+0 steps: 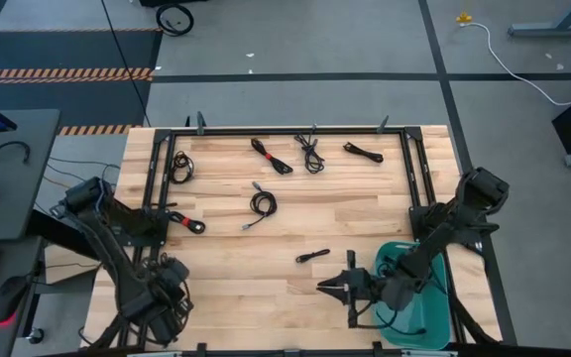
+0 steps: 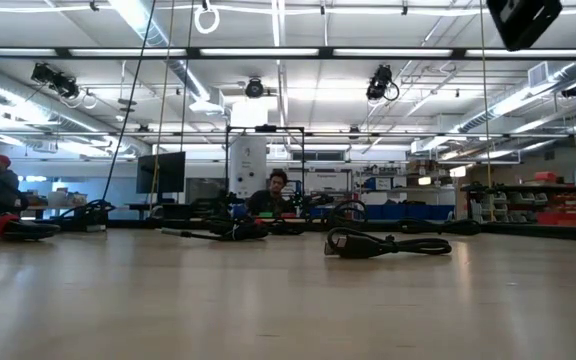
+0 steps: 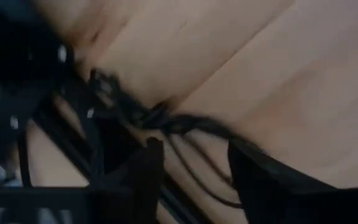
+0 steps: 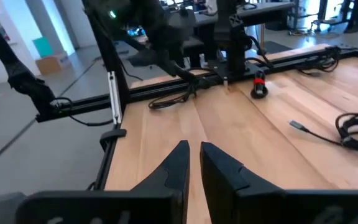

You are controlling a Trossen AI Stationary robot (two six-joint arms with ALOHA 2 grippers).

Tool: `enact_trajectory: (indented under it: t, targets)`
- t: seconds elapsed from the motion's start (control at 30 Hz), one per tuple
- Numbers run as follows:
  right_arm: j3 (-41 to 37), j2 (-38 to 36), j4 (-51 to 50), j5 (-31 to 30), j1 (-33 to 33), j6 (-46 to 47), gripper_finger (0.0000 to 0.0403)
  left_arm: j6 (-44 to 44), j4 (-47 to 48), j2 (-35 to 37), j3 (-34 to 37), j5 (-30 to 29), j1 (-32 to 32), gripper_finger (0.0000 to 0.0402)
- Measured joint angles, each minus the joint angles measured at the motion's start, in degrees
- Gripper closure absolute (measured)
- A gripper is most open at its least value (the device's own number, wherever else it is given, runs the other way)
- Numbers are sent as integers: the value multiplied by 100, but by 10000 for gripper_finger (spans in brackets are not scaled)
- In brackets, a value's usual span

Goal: Pick and place USB-C Cables
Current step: Put the black charger cable into the blue bin

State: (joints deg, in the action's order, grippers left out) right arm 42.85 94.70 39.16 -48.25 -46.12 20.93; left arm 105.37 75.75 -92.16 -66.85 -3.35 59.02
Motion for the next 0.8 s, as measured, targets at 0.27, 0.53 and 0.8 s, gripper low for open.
enact_trajectory:
  t: [0.27,0.53,0.8]
  targets:
    - [0,0,8,187,53,-164,357,1408,-1370,0,1591,551,-9,114]
    - [0,0,-10,194,52,-162,357,1898,-2195,63,2422,752,-72,120]
    - [0,0,-20,193,52,-149,358,1102,-2267,25,2382,473,-294,259]
